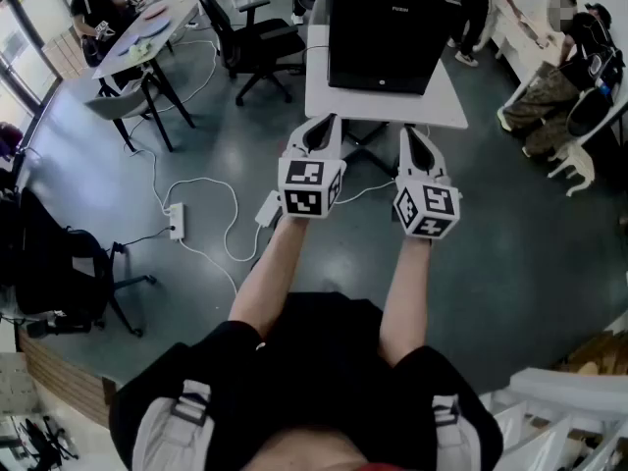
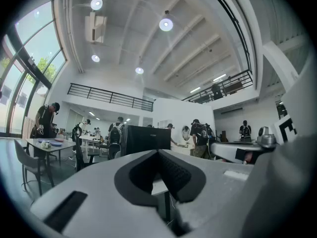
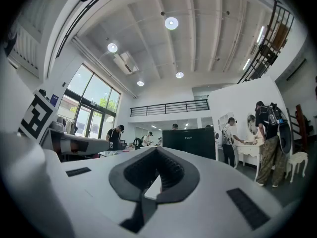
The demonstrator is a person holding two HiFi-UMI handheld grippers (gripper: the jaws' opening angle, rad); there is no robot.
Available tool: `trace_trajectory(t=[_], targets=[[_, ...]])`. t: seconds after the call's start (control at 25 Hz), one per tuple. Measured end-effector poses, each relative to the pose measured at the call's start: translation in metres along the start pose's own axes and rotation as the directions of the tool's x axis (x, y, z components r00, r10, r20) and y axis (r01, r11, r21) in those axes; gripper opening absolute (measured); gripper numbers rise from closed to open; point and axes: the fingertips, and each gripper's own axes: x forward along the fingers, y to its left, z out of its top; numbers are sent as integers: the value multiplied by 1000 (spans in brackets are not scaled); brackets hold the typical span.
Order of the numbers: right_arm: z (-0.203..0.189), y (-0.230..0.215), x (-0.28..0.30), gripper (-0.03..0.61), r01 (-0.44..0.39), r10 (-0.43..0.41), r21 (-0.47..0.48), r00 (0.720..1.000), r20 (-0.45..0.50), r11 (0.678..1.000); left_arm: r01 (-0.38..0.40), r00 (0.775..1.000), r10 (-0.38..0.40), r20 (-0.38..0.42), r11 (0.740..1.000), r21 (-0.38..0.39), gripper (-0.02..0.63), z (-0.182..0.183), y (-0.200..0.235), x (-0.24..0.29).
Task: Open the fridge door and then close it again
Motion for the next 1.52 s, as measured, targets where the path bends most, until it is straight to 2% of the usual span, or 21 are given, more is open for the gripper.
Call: trace_trajectory(t=[0.12,0.4,0.6,0.76,1.0,1.32,1.52], targets=[[-5,-8,3,-11,17,-19,49,999,28,999,1,1000,-1,-6,1000,-9,-3,-9,-1,7],[-36,-15,12,-11,30,-29,150,1000,-11,988,-18,1000,18,-23,1000,-25,-3,-26,16,2],[-56,4,35,-11,-24,31,148,998,-48,989,-78,996,75,-40,995,-63,-3,-37,51,3],[-74,9,63,-11,-39,51,169,996,-68,985,-72,995,66,-76,995,-76,-3,-51,66,22],[-99,-9,140,-11,-51,64,147,994,-87,988,-31,997,25,-77,996,-84,-3,-62,96,105],[-127,-77,247,-11,19,1,156,992,-127,988,22,991,-35,-129,995,-96,-3,-81,142,242],[-121,-89,320,-11,1,10,111,995,-98,994,61,988,-75,-136,993,-102,-3,-89,172,312]])
